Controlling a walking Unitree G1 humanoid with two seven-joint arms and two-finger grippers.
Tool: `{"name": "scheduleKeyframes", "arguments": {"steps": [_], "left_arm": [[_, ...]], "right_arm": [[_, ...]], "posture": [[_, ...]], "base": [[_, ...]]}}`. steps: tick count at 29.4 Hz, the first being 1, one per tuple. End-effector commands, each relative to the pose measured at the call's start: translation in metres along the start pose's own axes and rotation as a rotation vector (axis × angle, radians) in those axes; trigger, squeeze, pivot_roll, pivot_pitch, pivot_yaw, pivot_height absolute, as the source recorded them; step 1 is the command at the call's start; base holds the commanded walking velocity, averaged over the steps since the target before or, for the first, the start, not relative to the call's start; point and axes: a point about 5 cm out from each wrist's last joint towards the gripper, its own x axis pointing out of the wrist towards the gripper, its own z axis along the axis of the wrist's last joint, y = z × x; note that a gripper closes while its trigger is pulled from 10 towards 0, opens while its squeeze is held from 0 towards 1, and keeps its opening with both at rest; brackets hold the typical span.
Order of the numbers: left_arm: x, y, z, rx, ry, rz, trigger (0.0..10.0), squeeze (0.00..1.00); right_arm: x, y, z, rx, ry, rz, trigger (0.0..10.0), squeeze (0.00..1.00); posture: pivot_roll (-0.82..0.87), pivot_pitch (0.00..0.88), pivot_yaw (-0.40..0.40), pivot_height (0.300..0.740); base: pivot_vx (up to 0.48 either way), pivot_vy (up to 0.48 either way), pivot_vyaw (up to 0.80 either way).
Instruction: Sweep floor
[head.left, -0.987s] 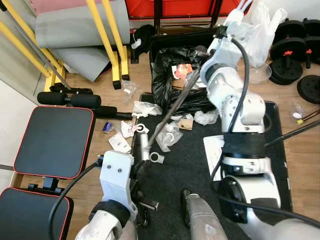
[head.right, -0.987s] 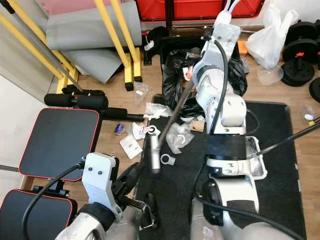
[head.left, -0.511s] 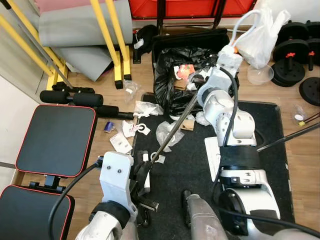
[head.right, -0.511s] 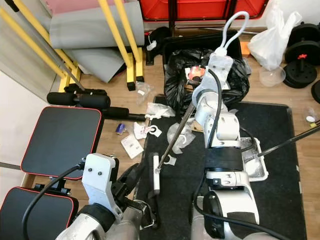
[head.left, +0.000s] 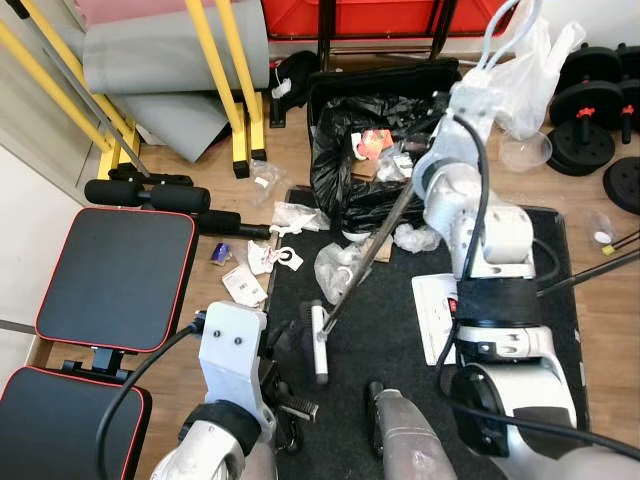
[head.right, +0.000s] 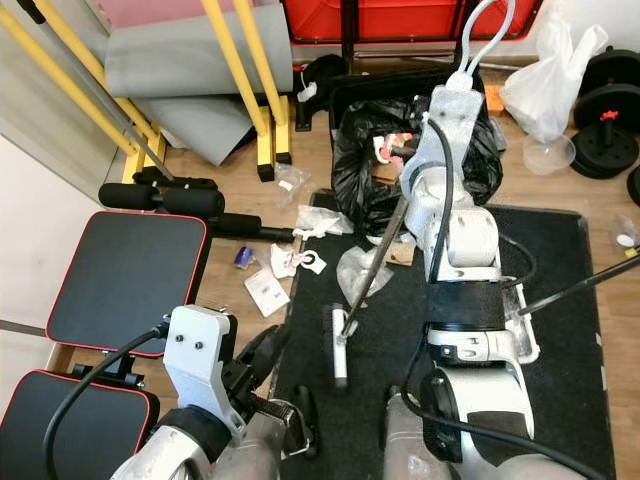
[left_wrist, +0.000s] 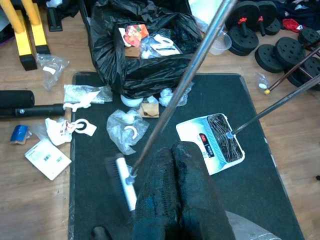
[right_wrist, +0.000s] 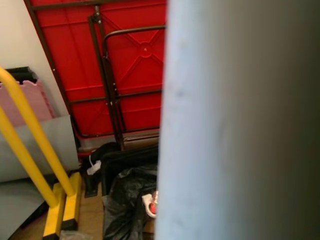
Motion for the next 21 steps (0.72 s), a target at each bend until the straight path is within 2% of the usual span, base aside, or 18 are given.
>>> {"name": "scheduleKeyframes", "arguments": {"steps": [1,7,8,11,13,15,16,17,18,21], "left_arm": [[-0.001,0.000,-0.007,-0.012,0.036,-0.002,10.0,0.00],[-0.001,0.000,-0.007,-0.013,0.035,-0.003,10.0,0.00],[0.000,0.001,-0.007,-0.014,0.034,-0.003,10.0,0.00],[0.001,0.001,-0.008,-0.016,0.033,-0.003,10.0,0.00],[0.002,0.001,-0.008,-0.019,0.032,-0.004,10.0,0.00],[0.002,0.001,-0.008,-0.019,0.032,-0.004,10.0,0.00],[0.002,0.001,-0.009,-0.020,0.033,-0.004,10.0,0.00],[0.002,0.001,-0.009,-0.020,0.033,-0.004,10.0,0.00],[0.003,0.001,-0.009,-0.022,0.033,-0.005,10.0,0.00],[0.003,0.001,-0.009,-0.023,0.034,-0.005,10.0,0.00]], "right_arm": [[-0.001,-0.013,0.006,-0.065,-0.013,-0.100,10.0,0.00],[-0.001,-0.014,0.012,-0.067,-0.024,-0.103,10.0,0.00],[0.000,-0.015,0.025,-0.088,-0.061,-0.104,10.0,0.00],[-0.001,-0.015,0.037,-0.089,-0.098,-0.093,10.0,0.00],[-0.004,-0.003,0.055,-0.038,-0.159,-0.007,10.0,0.00],[-0.004,-0.003,0.055,-0.038,-0.159,-0.007,10.0,0.00],[-0.006,0.003,0.056,0.014,-0.143,0.038,10.0,0.00],[-0.006,0.003,0.056,0.014,-0.143,0.038,10.0,0.00],[-0.009,0.011,0.058,0.072,-0.127,0.104,10.0,0.00],[-0.010,0.014,0.060,0.090,-0.128,0.126,10.0,0.00]], "posture": [[-0.12,0.345,0.025,0.740],[-0.12,0.343,0.024,0.740],[-0.13,0.336,0.023,0.740],[-0.13,0.333,0.022,0.740],[-0.13,0.326,0.024,0.740],[-0.13,0.326,0.024,0.740],[-0.13,0.321,0.024,0.740],[-0.13,0.321,0.024,0.740],[-0.13,0.316,0.021,0.740],[-0.13,0.316,0.021,0.740]], "base": [[0.000,0.000,0.00],[0.000,0.000,0.00],[0.000,0.000,0.00],[0.000,0.000,0.00],[0.000,0.000,0.00],[0.000,0.000,0.00],[0.000,0.000,0.00],[0.000,0.000,0.00],[0.000,0.000,0.00],[0.000,0.000,0.00]]}}
